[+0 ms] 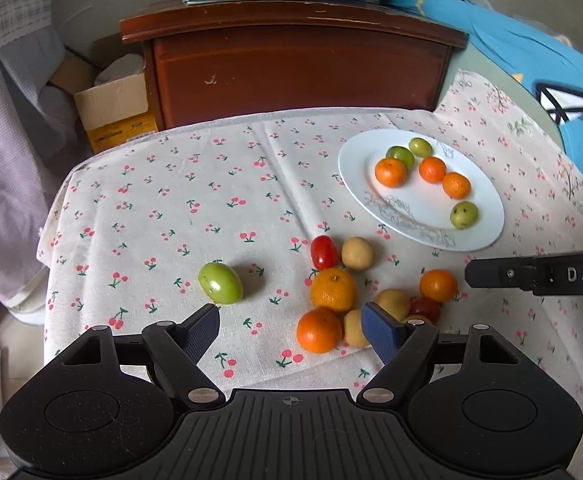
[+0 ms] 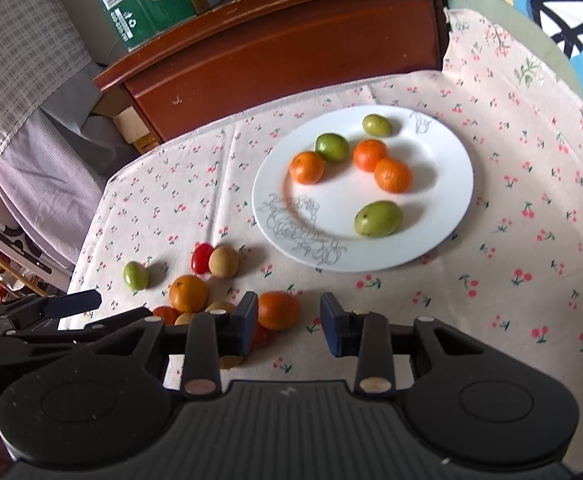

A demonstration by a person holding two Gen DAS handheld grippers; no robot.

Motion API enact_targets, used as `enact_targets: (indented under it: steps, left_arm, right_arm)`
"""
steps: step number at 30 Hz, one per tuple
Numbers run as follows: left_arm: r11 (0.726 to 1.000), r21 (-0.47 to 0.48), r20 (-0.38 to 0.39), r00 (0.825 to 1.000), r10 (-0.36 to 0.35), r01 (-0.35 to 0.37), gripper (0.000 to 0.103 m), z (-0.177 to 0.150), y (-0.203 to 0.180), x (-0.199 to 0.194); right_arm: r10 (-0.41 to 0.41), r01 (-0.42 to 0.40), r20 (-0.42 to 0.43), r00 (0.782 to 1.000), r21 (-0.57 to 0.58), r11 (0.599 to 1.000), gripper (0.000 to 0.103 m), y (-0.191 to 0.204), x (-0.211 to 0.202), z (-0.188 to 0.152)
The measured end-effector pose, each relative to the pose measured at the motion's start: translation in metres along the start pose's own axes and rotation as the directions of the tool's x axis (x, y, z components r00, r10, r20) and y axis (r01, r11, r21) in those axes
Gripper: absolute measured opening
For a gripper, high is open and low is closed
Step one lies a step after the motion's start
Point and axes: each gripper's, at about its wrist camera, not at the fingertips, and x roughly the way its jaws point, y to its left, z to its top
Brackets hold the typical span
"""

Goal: Organize fruits
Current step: 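Grasp an orange tangerine from the pile with the right tool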

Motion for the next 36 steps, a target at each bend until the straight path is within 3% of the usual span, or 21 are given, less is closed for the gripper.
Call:
enact_targets:
  steps: [8, 14, 28, 36]
  left_arm:
    - [0.999, 0.02, 0.006, 0.999, -0.041, 0.041, 0.075, -0.011, 0.003, 0.006]
    - [0.998, 0.034, 0.004, 0.998, -0.062, 0.061, 0.052, -0.015, 0.004, 0.015]
    - [0.994, 0.014, -0.022, 0.994, -0.111, 0.111, 0.034, -0.018, 0.001, 0.027]
    - [0.995, 0.011, -0.017, 0.995, -0.103, 0.103, 0.034, -0.017, -0.001, 0.029]
  right_arm:
    - [0.015, -0.014, -0.032, 0.999, 0.024, 1.0, 0.035, 0.004, 0.014, -0.006]
    - [0.022, -0.021, -0.036, 0.999, 0.049, 0.999, 0.035, 0.004, 0.021, -0.007]
    - [0.009, -0.007, -0.022, 1.0, 0.059, 0.998, 0.027, 0.006, 0.032, -0.007]
    - [0.012, -0.011, -0.024, 1.0, 0.05, 0.999, 0.027, 0.007, 0.033, -0.007]
